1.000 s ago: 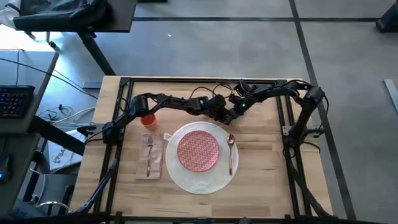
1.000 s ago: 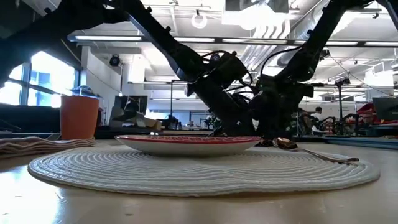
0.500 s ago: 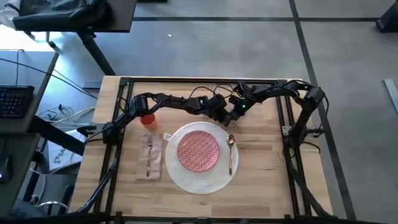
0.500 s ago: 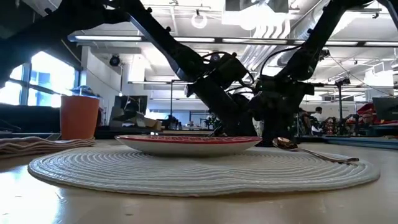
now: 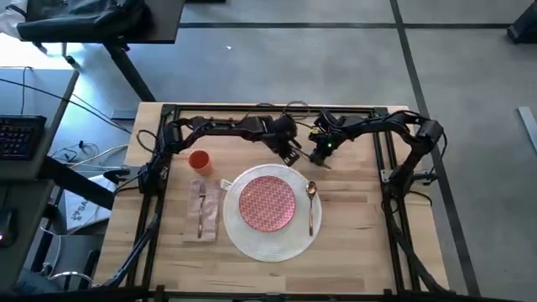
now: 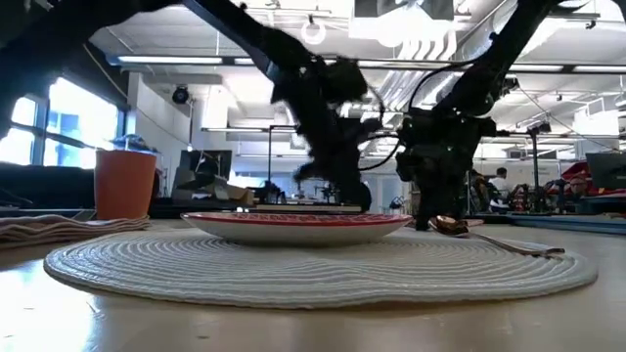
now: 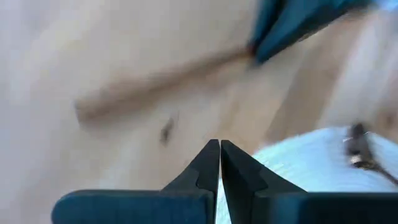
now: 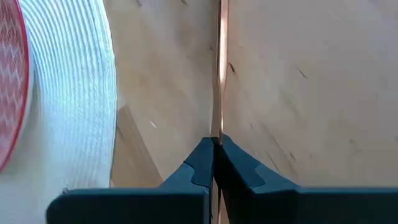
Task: Set table place
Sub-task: Put the table knife beside the gold fork
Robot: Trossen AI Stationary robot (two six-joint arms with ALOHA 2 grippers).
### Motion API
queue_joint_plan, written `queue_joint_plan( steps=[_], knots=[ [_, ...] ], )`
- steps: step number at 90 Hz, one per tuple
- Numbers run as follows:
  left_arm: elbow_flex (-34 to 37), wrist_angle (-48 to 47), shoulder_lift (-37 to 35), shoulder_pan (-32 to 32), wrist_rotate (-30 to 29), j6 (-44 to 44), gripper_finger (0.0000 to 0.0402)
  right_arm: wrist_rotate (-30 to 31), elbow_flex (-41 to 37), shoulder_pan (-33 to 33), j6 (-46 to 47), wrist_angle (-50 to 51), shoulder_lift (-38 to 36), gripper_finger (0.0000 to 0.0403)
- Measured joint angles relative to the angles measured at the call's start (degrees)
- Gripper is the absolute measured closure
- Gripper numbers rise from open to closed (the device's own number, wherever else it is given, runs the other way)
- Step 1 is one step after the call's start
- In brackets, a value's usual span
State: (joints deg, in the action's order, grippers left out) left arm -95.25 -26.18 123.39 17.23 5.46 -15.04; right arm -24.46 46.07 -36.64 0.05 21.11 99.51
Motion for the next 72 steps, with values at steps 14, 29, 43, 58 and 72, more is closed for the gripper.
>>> queue_joint_plan(
  steps=[14,29,43,58,72],
  knots=[
    [0.0,6.3,0.6,0.0,-1.9,17.0,0.0390,4.7,-0.2,2.0,-4.4,1.6,-2.6,0.0403],
    [0.0,8.2,3.5,0.0,2.2,25.7,0.0337,6.5,-0.2,3.6,-6.1,3.3,-4.0,0.0402],
    [0.0,7.2,4.8,0.1,3.0,26.1,0.0269,6.9,-0.2,5.2,-7.9,3.7,-4.2,0.0402],
    [0.0,6.5,5.3,0.1,1.2,26.4,0.0221,7.9,-0.1,6.9,-9.4,3.9,-4.3,0.0402],
    [0.0,6.6,5.4,-0.3,1.5,27.6,0.0219,7.8,-0.1,8.0,-9.6,4.4,-4.8,0.0403]
  ],
)
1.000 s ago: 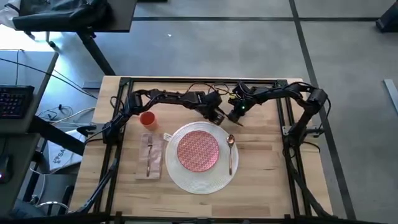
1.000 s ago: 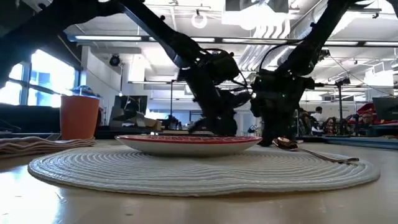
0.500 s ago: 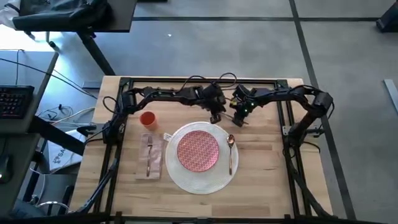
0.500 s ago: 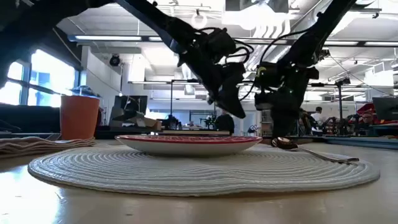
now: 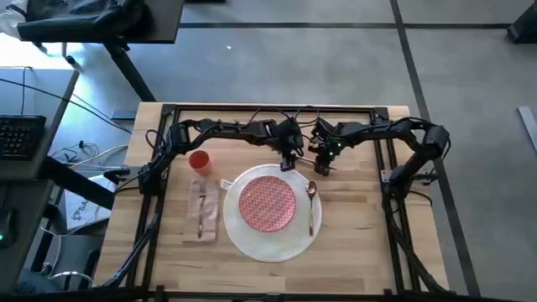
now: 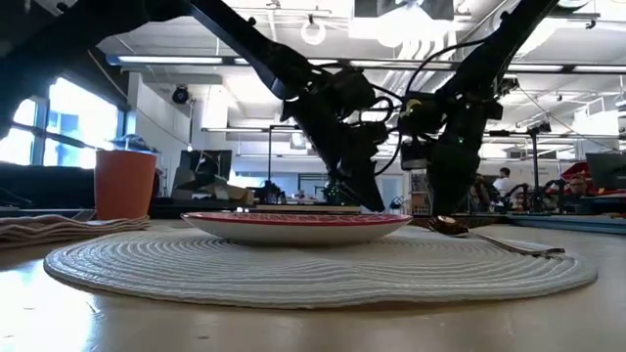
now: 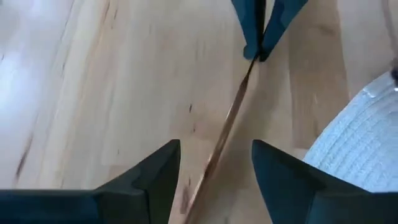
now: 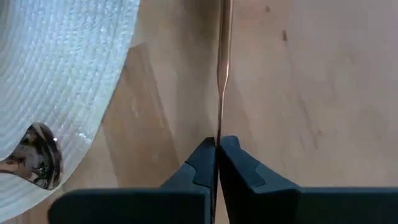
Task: Set table place
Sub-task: Put the table knife beside the gold fork
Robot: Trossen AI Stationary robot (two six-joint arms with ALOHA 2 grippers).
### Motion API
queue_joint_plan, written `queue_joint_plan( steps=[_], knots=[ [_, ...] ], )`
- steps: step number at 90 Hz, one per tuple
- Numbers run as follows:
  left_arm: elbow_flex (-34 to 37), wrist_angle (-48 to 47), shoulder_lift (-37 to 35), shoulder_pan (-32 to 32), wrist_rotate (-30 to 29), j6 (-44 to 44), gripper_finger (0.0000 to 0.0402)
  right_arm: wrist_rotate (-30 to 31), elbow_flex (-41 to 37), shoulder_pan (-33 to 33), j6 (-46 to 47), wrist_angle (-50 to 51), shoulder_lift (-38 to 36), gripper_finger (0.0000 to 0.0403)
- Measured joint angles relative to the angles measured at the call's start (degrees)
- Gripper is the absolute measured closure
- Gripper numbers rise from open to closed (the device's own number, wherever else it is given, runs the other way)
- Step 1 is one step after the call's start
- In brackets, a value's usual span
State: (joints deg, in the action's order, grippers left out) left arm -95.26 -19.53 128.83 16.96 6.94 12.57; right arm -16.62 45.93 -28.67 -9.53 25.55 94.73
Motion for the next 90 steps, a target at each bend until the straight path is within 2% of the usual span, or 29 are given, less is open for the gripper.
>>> queue_joint_plan(
  steps=[13,31,57,71,90],
  knots=[
    [0.0,-0.9,1.0,-0.4,1.7,-0.2,0.0234,-0.2,0.0,0.4,-1.7,1.2,-3.1,0.0403],
    [0.0,-1.3,1.1,-1.8,1.0,-0.1,0.0261,-0.3,0.0,0.4,-2.5,1.9,-7.0,0.0403],
    [-0.2,-2.8,2.6,-3.1,0.7,-1.7,0.0325,-1.4,0.1,0.3,-1.2,2.0,-7.0,0.0403],
    [-0.2,-4.1,1.8,-3.1,-0.8,-5.0,0.0330,-7.8,-0.3,-2.2,2.0,1.7,-7.0,0.0402],
    [-2.1,-4.3,0.6,-1.7,-3.9,-6.5,0.0328,-7.9,-4.5,-7.9,1.7,0.1,-7.0,0.0373]
  ],
)
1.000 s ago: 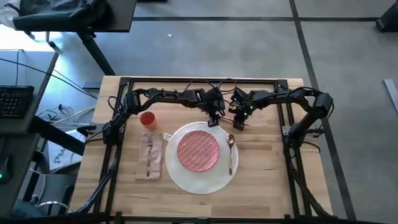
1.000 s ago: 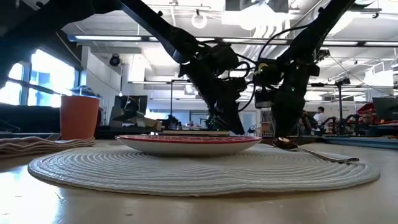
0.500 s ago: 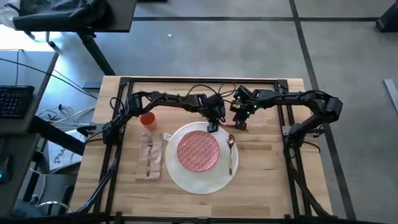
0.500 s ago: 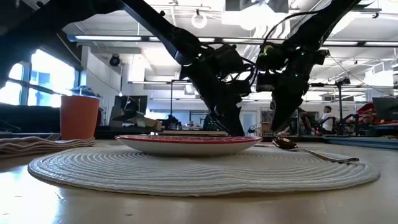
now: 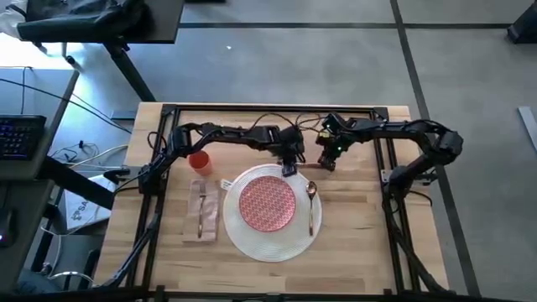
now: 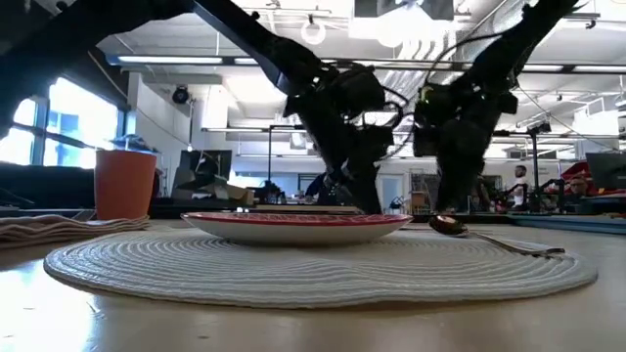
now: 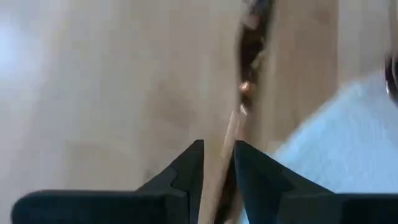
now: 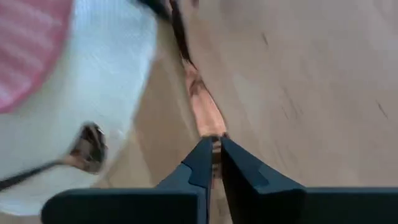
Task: Set table place
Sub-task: Put the table knife beside the gold fork
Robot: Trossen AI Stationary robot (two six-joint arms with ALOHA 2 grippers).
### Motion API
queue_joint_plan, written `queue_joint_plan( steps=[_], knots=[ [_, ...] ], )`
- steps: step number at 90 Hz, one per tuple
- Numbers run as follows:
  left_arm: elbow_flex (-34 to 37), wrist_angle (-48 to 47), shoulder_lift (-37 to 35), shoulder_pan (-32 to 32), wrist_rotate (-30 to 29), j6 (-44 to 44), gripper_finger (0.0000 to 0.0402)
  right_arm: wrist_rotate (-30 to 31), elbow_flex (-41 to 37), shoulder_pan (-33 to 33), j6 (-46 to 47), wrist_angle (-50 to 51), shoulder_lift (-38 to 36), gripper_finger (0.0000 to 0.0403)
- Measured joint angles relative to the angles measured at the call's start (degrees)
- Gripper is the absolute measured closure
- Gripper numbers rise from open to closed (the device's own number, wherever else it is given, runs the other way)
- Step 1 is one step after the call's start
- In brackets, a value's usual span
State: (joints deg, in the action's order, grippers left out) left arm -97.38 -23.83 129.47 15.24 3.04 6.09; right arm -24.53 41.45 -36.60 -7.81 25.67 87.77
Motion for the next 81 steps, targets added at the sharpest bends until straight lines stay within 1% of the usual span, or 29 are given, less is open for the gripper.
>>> queue_joint_plan(
  steps=[7,13,19,24,29,35,38,41,45,50,56,63,69,75,81],
  knots=[
    [0.0,-0.5,0.8,1.0,-1.0,0.2,0.0328,-0.4,-1.2,-1.1,0.0,0.2,0.0,0.0353],
    [0.3,-1.6,1.3,1.4,-0.5,0.7,0.0328,-1.6,-2.0,-1.5,0.3,0.1,0.0,0.0337],
    [0.2,-2.1,0.6,1.4,-0.5,-1.5,0.0328,-3.6,-2.2,-1.7,0.4,0.5,0.0,0.0323],
    [0.2,-3.1,-0.7,1.3,0.3,-2.6,0.0328,-6.5,-2.3,-1.7,0.0,0.8,-0.1,0.0315],
    [0.1,-2.9,-1.9,1.0,3.9,-2.8,0.0328,-10.3,-2.3,-1.6,-1.2,0.9,-0.1,0.0311],
    [0.0,-2.2,-2.6,0.5,11.2,-2.5,0.0333,-14.8,-2.3,-1.0,-2.8,0.9,0.0,0.0309],
    [0.0,-2.0,-2.6,0.3,14.3,-2.6,0.0338,-15.4,-2.2,-0.5,-3.1,0.6,0.3,0.0309],
    [0.0,-2.2,-2.4,-0.2,15.5,-2.9,0.0344,-15.3,-2.2,-0.2,-3.1,0.4,0.6,0.0309],
    [0.0,-2.2,-1.7,-0.9,14.3,-3.5,0.0353,-14.4,-2.2,0.3,-3.1,0.3,0.9,0.0309],
    [0.1,-2.3,-0.6,-1.6,10.2,-4.9,0.0366,-12.9,-2.2,0.8,-2.3,-0.4,1.2,0.0309],
    [0.2,-2.1,0.7,-1.8,7.2,-7.3,0.0381,-12.5,-2.2,0.9,-1.0,-0.6,1.2,0.0309],
    [0.2,-2.3,1.7,-0.8,7.1,-9.6,0.0395,-12.4,-2.2,1.0,0.4,-0.5,1.0,0.0309],
    [0.1,-3.2,2.0,0.2,7.0,-11.0,0.0400,-12.3,-2.2,0.7,1.2,-0.2,0.5,0.0309],
    [0.0,-3.9,2.0,1.1,4.9,-11.7,0.0399,-12.0,-2.2,0.6,1.7,0.0,0.2,0.0309],
    [0.0,-4.1,1.9,1.9,6.7,-11.7,0.0400,-11.1,-2.2,0.6,2.2,0.2,-0.3,0.0309]
  ],
)
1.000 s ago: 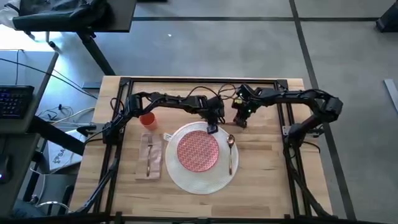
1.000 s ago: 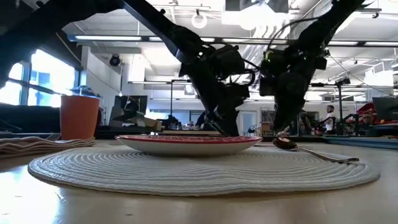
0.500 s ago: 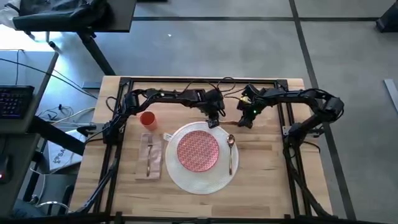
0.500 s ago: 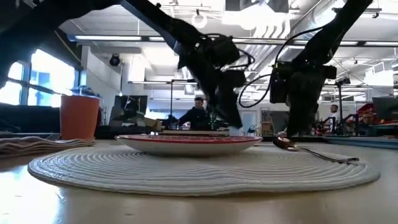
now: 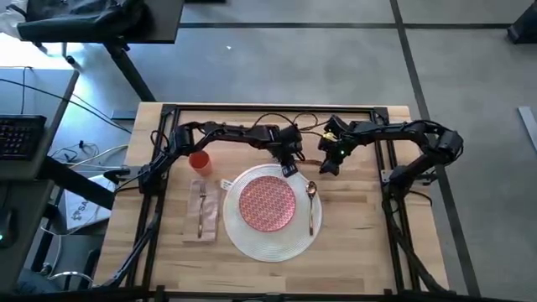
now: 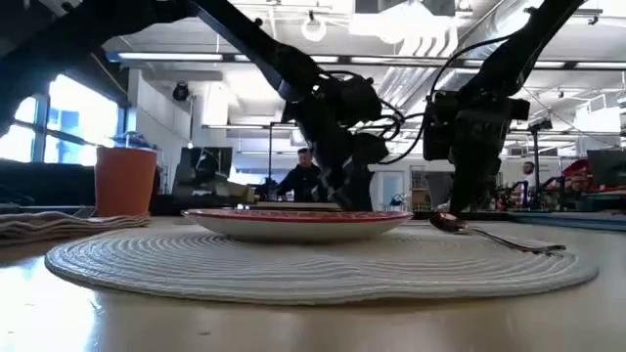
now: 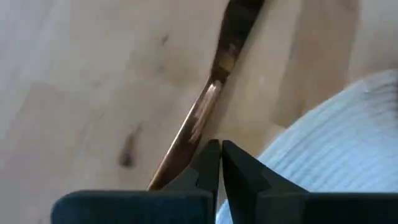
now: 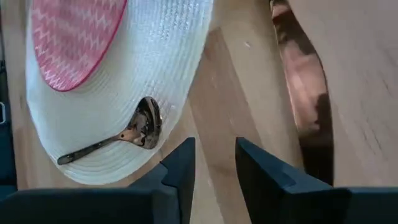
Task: Set table place
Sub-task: Put the table knife beside the gold fork
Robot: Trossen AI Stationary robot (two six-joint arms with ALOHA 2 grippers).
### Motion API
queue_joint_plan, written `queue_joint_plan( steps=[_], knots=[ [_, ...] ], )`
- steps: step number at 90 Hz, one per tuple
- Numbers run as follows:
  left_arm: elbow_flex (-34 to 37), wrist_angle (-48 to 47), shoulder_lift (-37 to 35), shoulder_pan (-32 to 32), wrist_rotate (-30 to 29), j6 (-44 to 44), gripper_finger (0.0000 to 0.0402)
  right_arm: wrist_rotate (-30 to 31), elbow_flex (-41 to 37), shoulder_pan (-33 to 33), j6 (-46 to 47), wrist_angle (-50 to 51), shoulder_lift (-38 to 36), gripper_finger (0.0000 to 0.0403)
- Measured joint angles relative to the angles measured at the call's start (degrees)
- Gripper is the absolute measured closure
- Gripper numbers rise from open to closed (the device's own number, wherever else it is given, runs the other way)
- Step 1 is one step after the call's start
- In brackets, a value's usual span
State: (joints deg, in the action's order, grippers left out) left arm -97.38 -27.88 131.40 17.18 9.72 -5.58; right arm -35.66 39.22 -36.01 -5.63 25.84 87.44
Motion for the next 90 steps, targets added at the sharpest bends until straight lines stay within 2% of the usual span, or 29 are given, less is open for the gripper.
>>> queue_joint_plan(
  steps=[13,22,31,44,65,78,90],
  knots=[
    [-1.6,-2.7,-0.2,0.0,-3.0,-1.3,0.0401,2.2,0.0,-0.5,3.9,-0.6,-0.2,0.0309],
    [-4.5,-2.4,-0.2,-0.3,-1.2,-1.3,0.0401,2.3,0.0,-2.4,7.7,-1.6,-0.2,0.0309],
    [-5.4,2.4,-0.3,-1.3,0.9,-1.9,0.0401,3.7,0.0,-5.5,11.4,-2.6,-0.2,0.0308],
    [-5.2,7.0,2.7,-2.4,0.8,-7.6,0.0401,7.0,0.0,-10.0,13.6,-3.7,1.0,0.0308],
    [-5.3,11.0,6.3,-2.6,1.6,-14.9,0.0401,1.3,0.3,-11.4,13.8,-3.2,7.6,0.0308],
    [-5.5,11.6,7.3,-2.5,2.2,-15.4,0.0402,-3.4,0.3,-10.6,14.7,-4.1,10.3,0.0307],
    [-5.5,12.2,8.3,-2.7,2.4,-16.1,0.0401,-6.2,0.2,-10.3,15.1,-4.3,10.8,0.0282]
  ],
)
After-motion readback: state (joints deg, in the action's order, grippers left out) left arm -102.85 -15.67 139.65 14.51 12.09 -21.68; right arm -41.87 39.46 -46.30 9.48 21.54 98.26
